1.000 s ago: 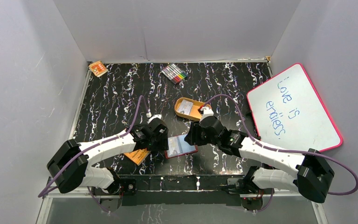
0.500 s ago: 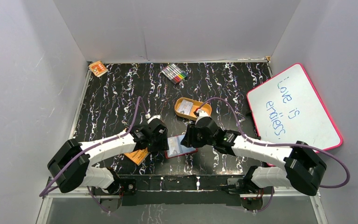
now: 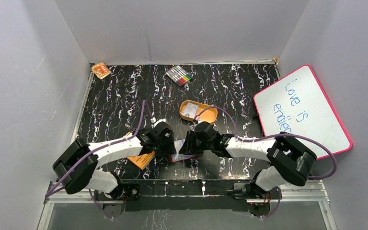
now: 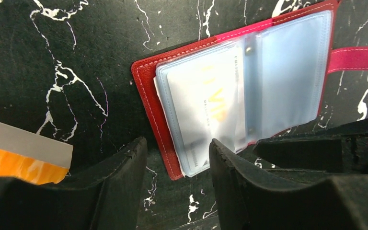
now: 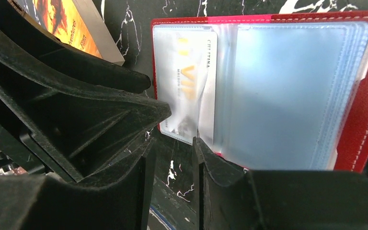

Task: Put the credit cards into the card holder
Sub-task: Adjust the card holder at the center of the board.

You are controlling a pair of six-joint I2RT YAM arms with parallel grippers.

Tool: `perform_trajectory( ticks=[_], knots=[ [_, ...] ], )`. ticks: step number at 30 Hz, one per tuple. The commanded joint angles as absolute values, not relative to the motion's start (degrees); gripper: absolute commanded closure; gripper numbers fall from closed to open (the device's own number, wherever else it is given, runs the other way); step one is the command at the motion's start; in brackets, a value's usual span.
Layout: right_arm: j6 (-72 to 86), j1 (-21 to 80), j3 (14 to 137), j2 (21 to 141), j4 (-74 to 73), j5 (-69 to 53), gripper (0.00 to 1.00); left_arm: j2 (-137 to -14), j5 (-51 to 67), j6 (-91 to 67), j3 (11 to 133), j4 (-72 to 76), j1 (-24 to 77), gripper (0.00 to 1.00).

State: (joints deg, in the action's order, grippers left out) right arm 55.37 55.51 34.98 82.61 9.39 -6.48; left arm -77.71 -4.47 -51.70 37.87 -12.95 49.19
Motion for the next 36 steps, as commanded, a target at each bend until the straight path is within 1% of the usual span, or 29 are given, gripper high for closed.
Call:
perform_trajectory(
  ticks=[1, 12, 18, 23, 29, 32, 36],
  knots=[
    [58.53, 55.32, 34.43, 83.95, 13.71, -8.10, 0.60, -79.50, -4.66, -51.82, 39.09, -13.18, 48.79, 0.53],
    [60.73, 55.27, 34.10, 86.24, 12.83, -8.53, 0.61, -83.50, -5.82, -51.11, 38.41, -14.59, 48.82, 0.63],
    [61.15, 55.25, 34.92, 87.71, 13.19, -8.97, 0.61, -85.00, -6.01, -50.85, 37.93, -15.03, 48.81, 0.76],
    [61.74, 55.28, 35.06, 88.22, 13.89, -9.20, 0.62, -85.76, -5.90, -50.80, 37.52, -14.90, 48.79, 0.84],
    [62.20, 55.26, 34.26, 84.67, 10.12, -4.01, 0.67, -86.75, -6.12, -50.14, 37.77, -15.25, 48.80, 0.92],
    [62.28, 55.22, 33.81, 82.59, 7.84, -1.29, 0.67, -87.15, -6.06, -49.96, 37.77, -15.36, 48.78, 0.94],
    [62.19, 54.75, 33.74, 80.94, 6.46, -0.29, 0.64, -87.48, -5.98, -49.90, 37.75, -15.31, 48.78, 0.96]
  ],
)
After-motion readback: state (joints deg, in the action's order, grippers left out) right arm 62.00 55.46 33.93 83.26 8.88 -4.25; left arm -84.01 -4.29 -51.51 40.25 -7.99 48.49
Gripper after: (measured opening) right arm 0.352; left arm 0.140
